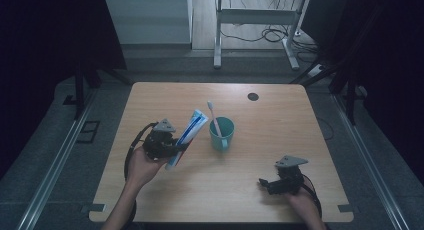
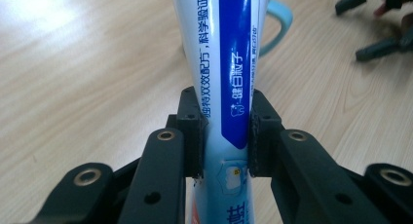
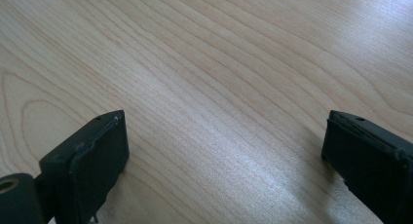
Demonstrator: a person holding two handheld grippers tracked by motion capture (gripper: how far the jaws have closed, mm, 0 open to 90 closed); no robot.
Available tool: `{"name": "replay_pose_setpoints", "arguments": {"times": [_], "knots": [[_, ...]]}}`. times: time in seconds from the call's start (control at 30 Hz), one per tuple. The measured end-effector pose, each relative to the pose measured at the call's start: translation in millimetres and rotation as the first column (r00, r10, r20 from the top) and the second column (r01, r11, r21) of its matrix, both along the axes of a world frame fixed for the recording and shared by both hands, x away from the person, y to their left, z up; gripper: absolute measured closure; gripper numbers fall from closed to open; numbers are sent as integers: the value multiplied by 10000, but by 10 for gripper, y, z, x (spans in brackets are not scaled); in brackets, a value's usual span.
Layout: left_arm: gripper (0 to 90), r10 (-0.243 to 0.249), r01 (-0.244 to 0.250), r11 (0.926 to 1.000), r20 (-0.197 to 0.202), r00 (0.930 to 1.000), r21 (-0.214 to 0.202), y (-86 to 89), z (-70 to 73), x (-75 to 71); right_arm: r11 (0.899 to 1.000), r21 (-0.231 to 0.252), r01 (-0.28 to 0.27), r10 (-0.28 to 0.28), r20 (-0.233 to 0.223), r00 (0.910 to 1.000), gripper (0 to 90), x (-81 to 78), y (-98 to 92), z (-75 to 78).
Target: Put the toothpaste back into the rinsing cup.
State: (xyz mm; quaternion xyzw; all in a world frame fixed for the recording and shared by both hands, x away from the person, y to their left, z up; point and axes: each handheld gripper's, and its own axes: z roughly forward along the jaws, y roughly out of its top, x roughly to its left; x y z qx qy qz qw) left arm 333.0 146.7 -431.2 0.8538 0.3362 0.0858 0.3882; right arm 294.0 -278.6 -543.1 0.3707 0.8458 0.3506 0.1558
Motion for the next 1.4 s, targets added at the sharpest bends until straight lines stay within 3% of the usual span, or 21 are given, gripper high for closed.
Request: {"name": "replay_pose_setpoints", "arguments": {"times": [0.73, 1.4], "knots": [[726, 324, -202, 9931, 1038, 9941, -1159, -314, 150, 163, 10000, 6, 8, -8, -13, 10000, 30, -1, 1, 0], [726, 446, -164, 9846, 1594, 9862, -1738, -672, 229, 326, 10000, 3, 10, -10, -4, 10000, 30, -1, 1, 0]]}}
